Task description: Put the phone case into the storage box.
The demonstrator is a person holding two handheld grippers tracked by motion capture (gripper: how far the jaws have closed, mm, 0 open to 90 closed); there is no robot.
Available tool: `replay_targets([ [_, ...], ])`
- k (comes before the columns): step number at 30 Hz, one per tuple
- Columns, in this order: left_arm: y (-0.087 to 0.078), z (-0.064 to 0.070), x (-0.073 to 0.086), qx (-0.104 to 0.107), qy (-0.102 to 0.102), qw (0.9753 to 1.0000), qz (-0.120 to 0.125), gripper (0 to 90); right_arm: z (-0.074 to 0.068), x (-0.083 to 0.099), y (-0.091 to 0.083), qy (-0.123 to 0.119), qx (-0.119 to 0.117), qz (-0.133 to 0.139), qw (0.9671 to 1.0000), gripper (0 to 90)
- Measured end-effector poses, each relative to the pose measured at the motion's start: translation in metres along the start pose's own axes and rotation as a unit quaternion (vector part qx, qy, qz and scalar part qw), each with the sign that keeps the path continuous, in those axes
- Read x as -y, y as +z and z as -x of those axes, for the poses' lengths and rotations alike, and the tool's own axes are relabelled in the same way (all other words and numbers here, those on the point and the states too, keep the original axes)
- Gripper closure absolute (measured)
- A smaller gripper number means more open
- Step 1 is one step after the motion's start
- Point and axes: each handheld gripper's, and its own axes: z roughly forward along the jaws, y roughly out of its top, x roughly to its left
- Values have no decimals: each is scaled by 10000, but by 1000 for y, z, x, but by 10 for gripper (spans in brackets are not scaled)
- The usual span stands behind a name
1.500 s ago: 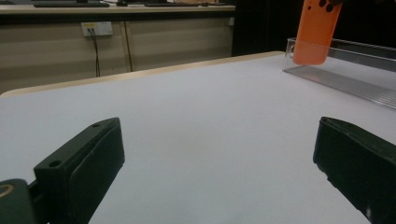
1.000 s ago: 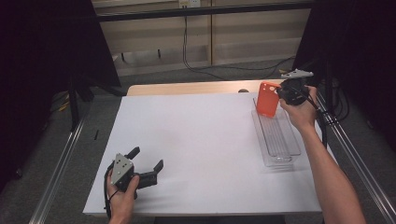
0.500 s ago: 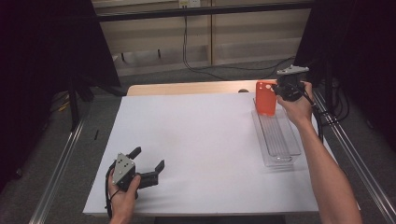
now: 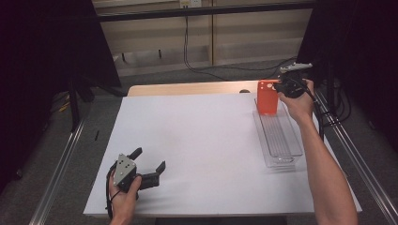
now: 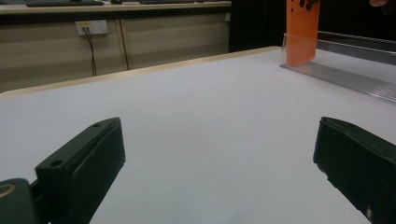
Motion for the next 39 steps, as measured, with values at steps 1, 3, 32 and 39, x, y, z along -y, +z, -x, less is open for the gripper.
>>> replay_targets([
  [1,0,0,0,-2,-30,10000,4,20,0,0,1,30,-17,-7,10000,789],
  [3,0,0,0,-4,-34,10000,1,20,1,-1,3,52,-24,1,10000,787],
  [32,-2,-1,0,-10,-16,10000,10,18,9,4,10,404,-46,27,9992,753],
  [39,-2,-1,0,-20,-36,10000,22,19,10,5,9,436,-8,-42,9990,738],
])
